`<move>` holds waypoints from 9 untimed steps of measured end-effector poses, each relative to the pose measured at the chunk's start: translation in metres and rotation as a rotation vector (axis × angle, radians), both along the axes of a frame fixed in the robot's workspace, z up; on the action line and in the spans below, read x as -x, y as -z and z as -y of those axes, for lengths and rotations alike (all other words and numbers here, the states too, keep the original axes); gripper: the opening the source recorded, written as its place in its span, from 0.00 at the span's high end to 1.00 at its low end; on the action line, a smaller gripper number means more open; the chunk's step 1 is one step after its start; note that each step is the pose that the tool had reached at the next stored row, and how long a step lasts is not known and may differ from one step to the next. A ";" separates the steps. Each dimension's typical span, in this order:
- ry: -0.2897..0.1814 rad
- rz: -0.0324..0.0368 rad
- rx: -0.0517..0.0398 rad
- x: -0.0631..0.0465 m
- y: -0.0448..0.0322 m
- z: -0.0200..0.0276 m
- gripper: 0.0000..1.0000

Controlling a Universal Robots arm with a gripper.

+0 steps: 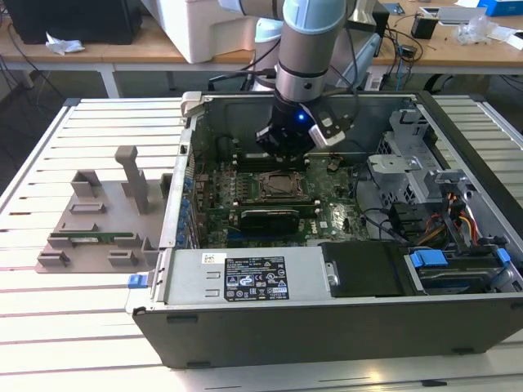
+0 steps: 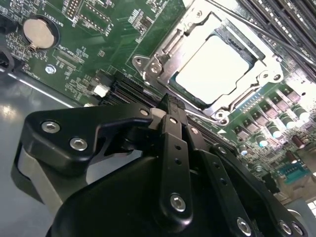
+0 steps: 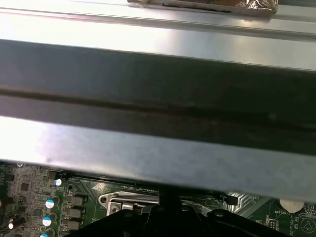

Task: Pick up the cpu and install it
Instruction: 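Install the first cpu locking lever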

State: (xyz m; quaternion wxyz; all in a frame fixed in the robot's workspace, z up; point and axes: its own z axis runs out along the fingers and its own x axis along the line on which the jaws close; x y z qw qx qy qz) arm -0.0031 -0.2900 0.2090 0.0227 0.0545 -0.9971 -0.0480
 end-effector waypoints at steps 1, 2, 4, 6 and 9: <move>0.000 -0.0019 0.0000 -0.001 0.0008 0.0000 0.89; 0.001 -0.0033 0.0000 -0.002 0.0015 0.0000 0.89; 0.002 -0.0058 0.0000 -0.003 0.0032 0.0000 0.89; 0.003 -0.0076 0.0000 -0.003 0.0052 0.0000 0.89; 0.004 -0.0079 0.0002 -0.003 0.0067 0.0011 0.89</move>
